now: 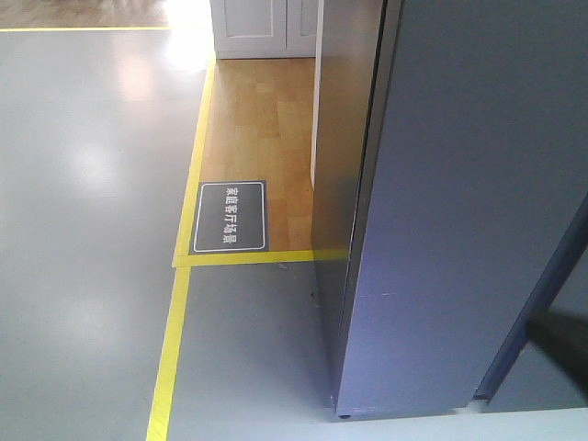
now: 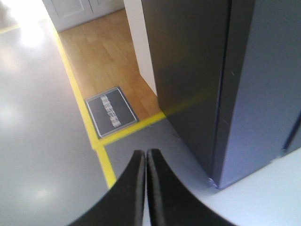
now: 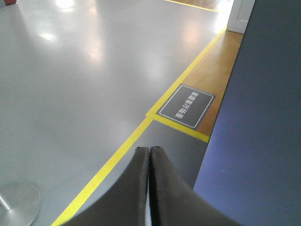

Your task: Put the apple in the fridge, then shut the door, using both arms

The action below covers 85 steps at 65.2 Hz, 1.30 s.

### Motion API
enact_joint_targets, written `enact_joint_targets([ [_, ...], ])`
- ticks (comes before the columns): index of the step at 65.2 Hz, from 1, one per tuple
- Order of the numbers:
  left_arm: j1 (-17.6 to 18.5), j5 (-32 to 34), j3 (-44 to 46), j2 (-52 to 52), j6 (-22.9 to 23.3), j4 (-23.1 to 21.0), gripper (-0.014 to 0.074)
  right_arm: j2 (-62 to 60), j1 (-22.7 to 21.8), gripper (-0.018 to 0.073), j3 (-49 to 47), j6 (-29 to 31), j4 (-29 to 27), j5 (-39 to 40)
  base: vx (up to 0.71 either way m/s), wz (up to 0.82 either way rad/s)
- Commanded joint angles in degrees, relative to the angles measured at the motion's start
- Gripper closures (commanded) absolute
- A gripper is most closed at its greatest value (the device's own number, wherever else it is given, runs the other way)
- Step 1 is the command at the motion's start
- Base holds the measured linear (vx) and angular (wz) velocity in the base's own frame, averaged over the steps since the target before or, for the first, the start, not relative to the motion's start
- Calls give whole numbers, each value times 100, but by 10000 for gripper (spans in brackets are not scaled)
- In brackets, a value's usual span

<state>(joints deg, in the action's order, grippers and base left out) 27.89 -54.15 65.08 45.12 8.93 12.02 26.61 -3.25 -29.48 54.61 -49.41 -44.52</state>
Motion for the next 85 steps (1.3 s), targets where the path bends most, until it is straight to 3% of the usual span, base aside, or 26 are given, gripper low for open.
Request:
enact_joint_targets([
  [1, -7, 947, -927, -564, 593, 63, 603, -246, -5, 564, 244, 41, -199, 317, 0, 0],
  [11, -7, 1679, -2463, -1212, 1340, 63, 603, -503, -5, 564, 629, 41, -205, 151, 0, 0],
  [21, -7, 2411, -3255, -1426, 1368, 63, 603, -513, -5, 562, 707, 41, -205, -150, 0, 0],
  [85, -7, 2482, -3307, -1406, 1351, 73, 602, -513, -5, 562, 707, 41, -217, -262, 0, 0],
])
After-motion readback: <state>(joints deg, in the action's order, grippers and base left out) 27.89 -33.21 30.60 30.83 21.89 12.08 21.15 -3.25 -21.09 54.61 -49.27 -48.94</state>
